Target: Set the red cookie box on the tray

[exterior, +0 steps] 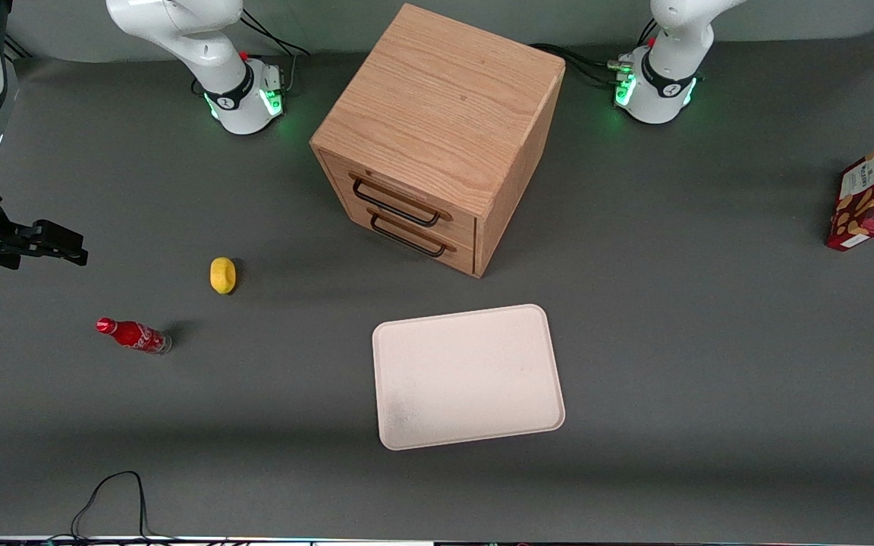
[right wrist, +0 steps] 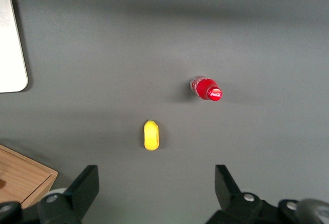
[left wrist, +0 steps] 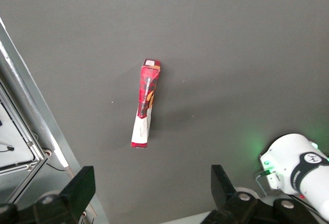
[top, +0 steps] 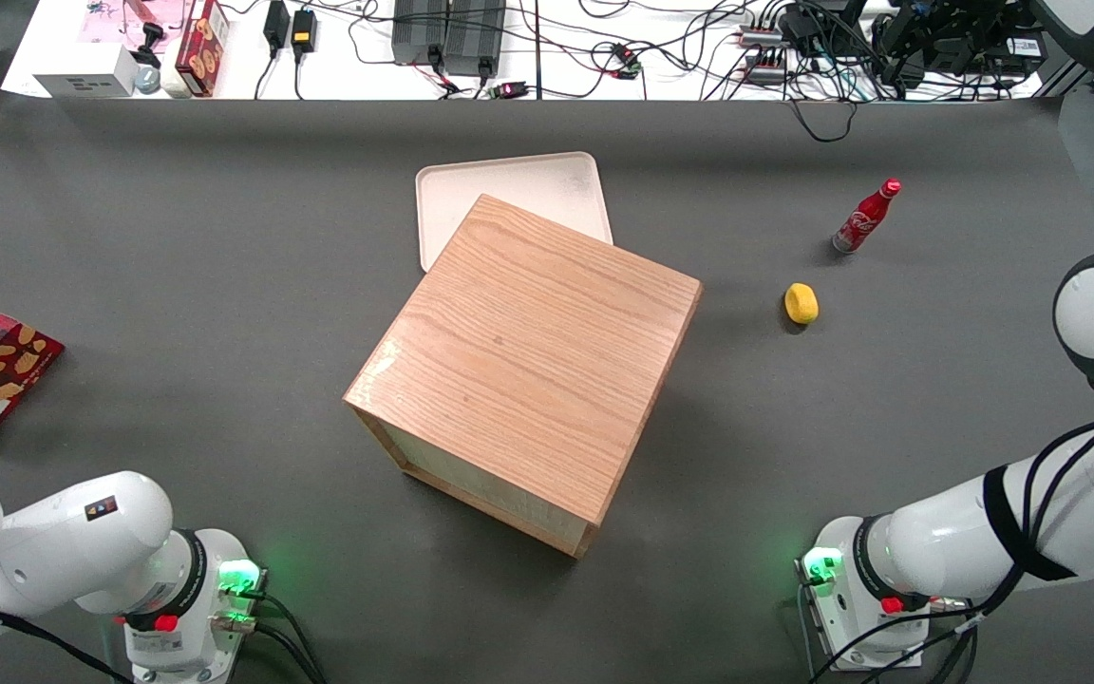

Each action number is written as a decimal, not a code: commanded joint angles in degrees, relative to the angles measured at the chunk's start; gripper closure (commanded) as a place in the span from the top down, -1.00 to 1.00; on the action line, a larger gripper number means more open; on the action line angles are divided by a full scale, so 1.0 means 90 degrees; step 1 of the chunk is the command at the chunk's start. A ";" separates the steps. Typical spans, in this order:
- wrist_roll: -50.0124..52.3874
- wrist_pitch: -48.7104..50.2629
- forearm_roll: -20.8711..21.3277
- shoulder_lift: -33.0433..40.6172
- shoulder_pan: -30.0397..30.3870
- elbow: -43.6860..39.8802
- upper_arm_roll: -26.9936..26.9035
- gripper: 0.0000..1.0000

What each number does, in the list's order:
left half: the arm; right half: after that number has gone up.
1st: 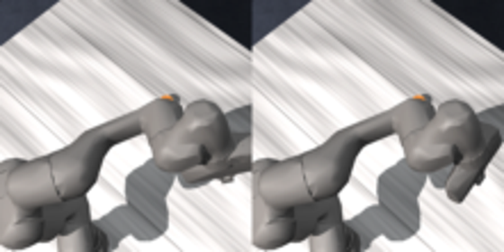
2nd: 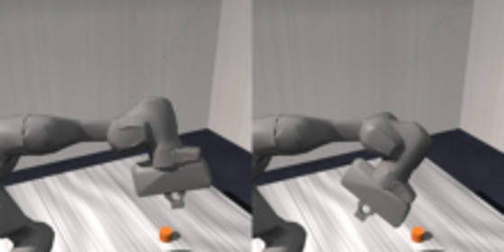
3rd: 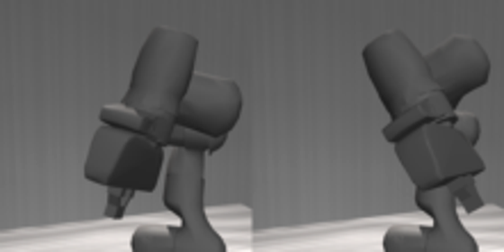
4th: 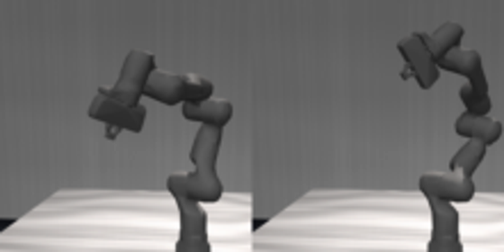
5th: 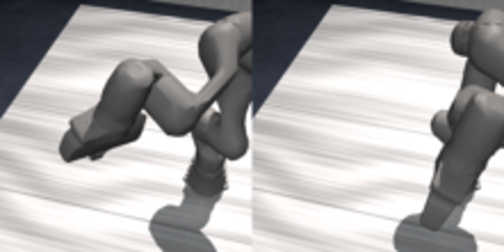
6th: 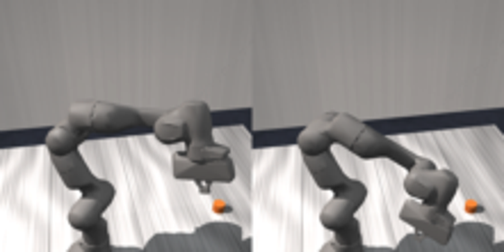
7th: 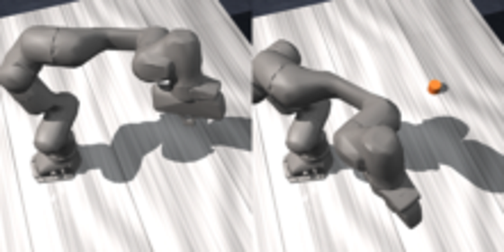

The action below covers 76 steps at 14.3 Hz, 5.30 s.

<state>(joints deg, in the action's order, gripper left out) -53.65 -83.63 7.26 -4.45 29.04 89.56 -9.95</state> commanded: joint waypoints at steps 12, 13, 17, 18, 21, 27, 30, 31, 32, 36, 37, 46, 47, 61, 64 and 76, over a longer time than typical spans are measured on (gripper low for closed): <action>-0.1041 -0.4152 0.0082 -0.0345 0.0835 0.3415 0.0090 0.97; -0.1041 -0.4416 0.0082 -0.0404 0.0855 0.3640 0.0080 0.97; -0.1061 -0.5403 0.0082 -0.0842 0.1108 0.4150 0.0090 0.96; -0.1061 -0.5550 0.0082 -0.1018 0.1129 0.4160 0.0100 0.96; -0.1275 -0.5892 0.0082 -0.1312 0.1129 0.4160 0.0100 0.96; -0.1276 -0.5933 0.0082 -0.1381 0.1119 0.4150 0.0100 0.96; -0.1276 -0.5923 0.0082 -0.1381 0.1109 0.4150 0.0100 0.94; -0.1285 -0.5923 0.0082 -0.1371 0.1109 0.4150 0.0100 0.71; -0.1334 -0.5913 0.0082 -0.1371 0.1109 0.4150 0.0100 -0.41; -0.1354 -0.5865 0.0082 -0.1361 0.1099 0.4140 0.0100 -1.00; -0.1354 -0.5864 0.0082 -0.1361 0.1090 0.4140 0.0100 -1.00; -0.1315 -0.5086 0.0062 -0.1060 0.1021 0.3800 0.0148 -1.00; -0.1286 -0.4764 0.0043 -0.0884 0.0963 0.3634 0.0197 -1.00; 0.1574 0.0530 0.0170 0.0026 -0.0805 0.0021 0.0548 -1.00; 0.2947 0.0854 0.0034 -0.0013 -0.0815 -0.0205 0.1425 -1.00; 0.9494 -0.0636 -0.0612 -0.3048 -0.3117 -0.2518 0.3615 -1.00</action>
<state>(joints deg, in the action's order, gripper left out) 27.16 -87.78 0.15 -24.53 5.76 75.51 23.25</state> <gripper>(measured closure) 0.965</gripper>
